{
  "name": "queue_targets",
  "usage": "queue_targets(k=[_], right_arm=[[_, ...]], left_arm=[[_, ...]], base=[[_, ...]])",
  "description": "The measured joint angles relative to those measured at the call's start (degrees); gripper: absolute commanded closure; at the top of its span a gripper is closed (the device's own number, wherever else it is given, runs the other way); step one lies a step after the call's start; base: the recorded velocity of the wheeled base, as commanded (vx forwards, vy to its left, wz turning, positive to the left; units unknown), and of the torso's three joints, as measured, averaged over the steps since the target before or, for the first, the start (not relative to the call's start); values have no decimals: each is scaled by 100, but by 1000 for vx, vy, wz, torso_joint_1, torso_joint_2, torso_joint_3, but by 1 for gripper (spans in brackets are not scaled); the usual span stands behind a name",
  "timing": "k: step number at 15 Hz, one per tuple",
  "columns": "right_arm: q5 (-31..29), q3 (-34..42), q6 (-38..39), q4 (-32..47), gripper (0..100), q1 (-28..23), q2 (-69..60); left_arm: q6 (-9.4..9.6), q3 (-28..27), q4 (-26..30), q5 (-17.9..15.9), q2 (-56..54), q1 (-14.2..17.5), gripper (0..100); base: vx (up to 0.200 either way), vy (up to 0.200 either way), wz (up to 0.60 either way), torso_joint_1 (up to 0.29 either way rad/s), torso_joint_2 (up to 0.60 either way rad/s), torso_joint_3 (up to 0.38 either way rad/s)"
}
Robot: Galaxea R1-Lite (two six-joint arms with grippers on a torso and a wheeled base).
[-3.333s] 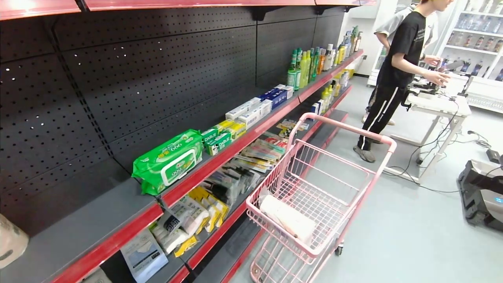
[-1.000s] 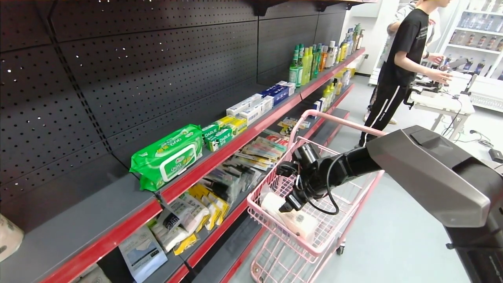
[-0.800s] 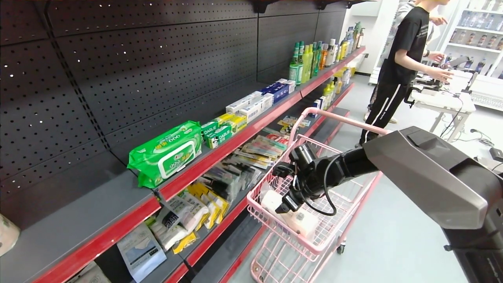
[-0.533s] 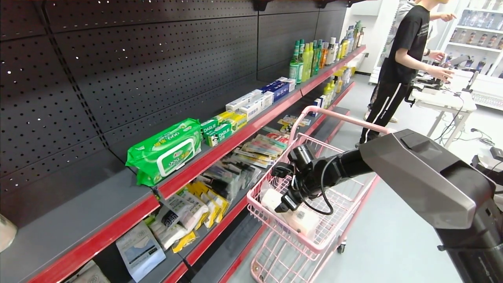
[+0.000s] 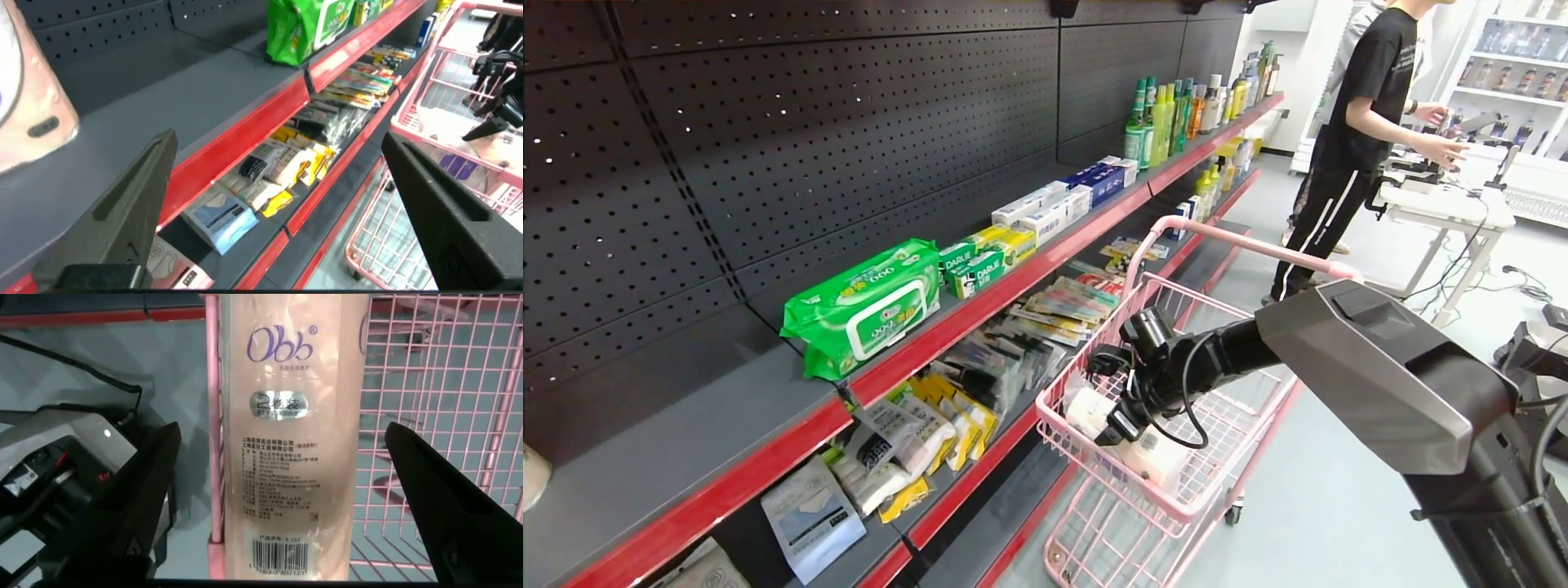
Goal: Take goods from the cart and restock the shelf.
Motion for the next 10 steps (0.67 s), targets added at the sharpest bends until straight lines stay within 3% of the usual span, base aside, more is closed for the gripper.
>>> queue_targets(k=[8,10], right_arm=[[-4,-77,-55,0,0,-84,39],[-2,-82,-60,0,0,-98,57]], left_arm=[[0,0,-1,0,0,0,0],[0,0,-1,0,0,-2,0]], base=[[0,0,0,-2,9,5],[0,0,0,-115,266,154]])
